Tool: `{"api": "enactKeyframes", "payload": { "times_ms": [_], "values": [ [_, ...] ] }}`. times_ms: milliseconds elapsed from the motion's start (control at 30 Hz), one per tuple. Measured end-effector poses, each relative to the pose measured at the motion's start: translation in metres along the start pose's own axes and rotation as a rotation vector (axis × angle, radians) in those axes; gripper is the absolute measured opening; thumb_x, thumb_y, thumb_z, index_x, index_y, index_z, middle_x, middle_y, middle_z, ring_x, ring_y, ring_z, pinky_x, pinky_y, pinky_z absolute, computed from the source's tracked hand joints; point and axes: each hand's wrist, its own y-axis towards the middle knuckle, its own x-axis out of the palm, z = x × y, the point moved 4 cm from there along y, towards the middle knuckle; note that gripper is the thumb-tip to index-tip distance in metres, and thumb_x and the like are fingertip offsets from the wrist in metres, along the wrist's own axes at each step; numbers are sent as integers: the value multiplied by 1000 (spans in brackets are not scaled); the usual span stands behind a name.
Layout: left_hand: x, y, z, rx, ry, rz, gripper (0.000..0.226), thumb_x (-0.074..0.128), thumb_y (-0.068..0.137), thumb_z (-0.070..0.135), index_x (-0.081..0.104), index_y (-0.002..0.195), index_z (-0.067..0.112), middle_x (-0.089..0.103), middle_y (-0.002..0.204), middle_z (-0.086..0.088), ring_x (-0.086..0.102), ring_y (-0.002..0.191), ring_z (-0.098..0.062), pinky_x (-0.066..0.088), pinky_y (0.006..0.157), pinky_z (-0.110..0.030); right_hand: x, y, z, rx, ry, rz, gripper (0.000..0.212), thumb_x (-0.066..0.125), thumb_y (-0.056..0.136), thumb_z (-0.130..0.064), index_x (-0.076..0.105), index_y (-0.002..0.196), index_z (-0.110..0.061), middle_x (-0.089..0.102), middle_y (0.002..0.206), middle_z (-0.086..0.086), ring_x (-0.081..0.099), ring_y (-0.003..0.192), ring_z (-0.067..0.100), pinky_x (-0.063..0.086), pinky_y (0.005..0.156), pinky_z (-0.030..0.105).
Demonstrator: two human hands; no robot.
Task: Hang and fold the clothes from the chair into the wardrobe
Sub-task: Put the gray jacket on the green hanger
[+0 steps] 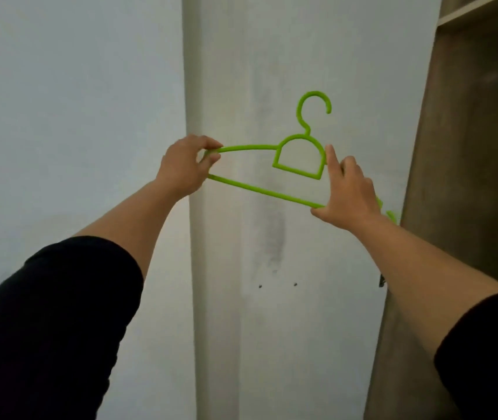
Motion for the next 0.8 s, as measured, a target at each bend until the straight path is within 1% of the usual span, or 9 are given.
{"api": "enactKeyframes", "payload": {
  "times_ms": [67, 133, 233, 333, 400, 467, 567, 667, 800],
  "values": [
    [-17, -21, -7, 5, 205, -128, 46, 58, 88, 42, 50, 132, 30, 57, 125, 4, 47, 122, -20, 34, 102, -41, -2, -13, -31, -75, 71, -20, 121, 76, 67, -47, -5, 151, -18, 34, 128, 14, 43, 111, 31, 43, 85, 43],
    [-32, -40, -8, 40, 366, -263, 79, 64, 77, 58, 29, 144, 36, 45, 138, 6, 36, 133, -18, 22, 109, -51, -7, -21, -61, -140, 121, -33, 122, 77, 65, -46, -3, 151, -18, 35, 127, 15, 44, 110, 32, 44, 84, 43],
    [-61, -67, -10, 79, 576, -323, 119, 74, 60, 64, 2, 150, 33, 26, 150, 1, 20, 141, -20, 5, 111, -62, -19, -29, -104, -225, 213, -26, 121, 78, 63, -47, 0, 151, -17, 36, 126, 16, 46, 108, 34, 45, 84, 43],
    [-100, -95, -23, 19, 678, -224, 111, 79, 65, 49, 10, 149, 30, 33, 145, 0, 30, 136, -22, 21, 110, -54, -30, -40, -142, -325, 255, -23, 121, 77, 63, -52, 3, 152, -16, 38, 123, 15, 47, 105, 32, 45, 83, 42],
    [-125, -117, -35, -54, 644, -203, 105, 82, 62, 47, 22, 145, 29, 42, 135, 2, 40, 128, -20, 34, 100, -46, -38, -50, -163, -402, 290, -18, 121, 76, 61, -57, 7, 152, -15, 40, 119, 14, 48, 103, 31, 45, 82, 42],
    [-143, -143, -43, -151, 604, -210, 104, 85, 55, 47, 29, 141, 29, 46, 125, 2, 45, 120, -19, 38, 92, -43, -44, -63, -182, -478, 329, -52, 124, 74, 59, -65, 7, 152, -17, 40, 117, 13, 48, 103, 28, 45, 84, 41],
    [-164, -182, -51, -249, 686, -204, 107, 86, 51, 48, 30, 140, 30, 48, 122, 1, 46, 116, -22, 40, 89, -44, -46, -83, -209, -499, 494, -196, 119, 70, 61, -68, 6, 151, -24, 40, 122, 9, 49, 106, 24, 45, 87, 38],
    [-186, -220, -62, -324, 761, -237, 108, 86, 52, 49, 27, 141, 31, 47, 125, 0, 45, 119, -23, 41, 90, -46, -47, -99, -243, -517, 672, -312, 88, 63, 76, -61, 25, 147, -26, 51, 120, 8, 54, 106, 24, 44, 87, 37],
    [-234, -253, -81, -418, 802, -242, 110, 86, 51, 47, 27, 142, 31, 47, 127, 0, 44, 121, -23, 39, 94, -46, -57, -111, -300, -574, 868, -290, 33, 48, 96, -34, 58, 122, -16, 64, 101, 9, 58, 97, 31, 43, 80, 36]
  ]
}}
